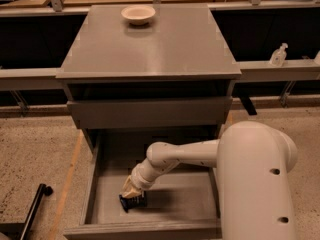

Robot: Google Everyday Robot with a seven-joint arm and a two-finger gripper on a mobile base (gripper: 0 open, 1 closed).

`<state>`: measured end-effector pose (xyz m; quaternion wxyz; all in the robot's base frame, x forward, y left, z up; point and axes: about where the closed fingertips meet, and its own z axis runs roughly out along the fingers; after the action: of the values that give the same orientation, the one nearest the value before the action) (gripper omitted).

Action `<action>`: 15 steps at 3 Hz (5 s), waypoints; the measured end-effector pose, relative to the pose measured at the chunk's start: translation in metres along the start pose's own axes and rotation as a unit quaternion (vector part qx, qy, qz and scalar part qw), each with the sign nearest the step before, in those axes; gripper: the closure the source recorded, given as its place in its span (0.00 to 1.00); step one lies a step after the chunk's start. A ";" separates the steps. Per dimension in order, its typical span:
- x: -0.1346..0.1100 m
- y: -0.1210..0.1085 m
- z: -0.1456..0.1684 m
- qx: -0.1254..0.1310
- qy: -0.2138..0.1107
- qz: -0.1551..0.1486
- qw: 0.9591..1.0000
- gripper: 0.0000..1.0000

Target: Pick rxbar blueberry from middle drawer and place on counter

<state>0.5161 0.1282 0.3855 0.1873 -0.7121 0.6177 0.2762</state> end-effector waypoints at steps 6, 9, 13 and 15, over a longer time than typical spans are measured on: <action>-0.210 0.051 -0.188 0.146 -0.015 -0.163 0.976 1.00; -0.248 0.029 -0.255 0.188 0.037 -0.151 0.970 1.00; -0.258 -0.075 -0.442 0.365 0.091 -0.173 0.910 1.00; -0.239 -0.150 -0.533 0.399 0.111 -0.165 0.895 1.00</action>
Offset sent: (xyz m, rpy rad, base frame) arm -0.0472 0.0594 0.1104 0.0766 -0.2517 0.1918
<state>0.7298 0.0150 0.9380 0.4291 -0.6954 0.5660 -0.1091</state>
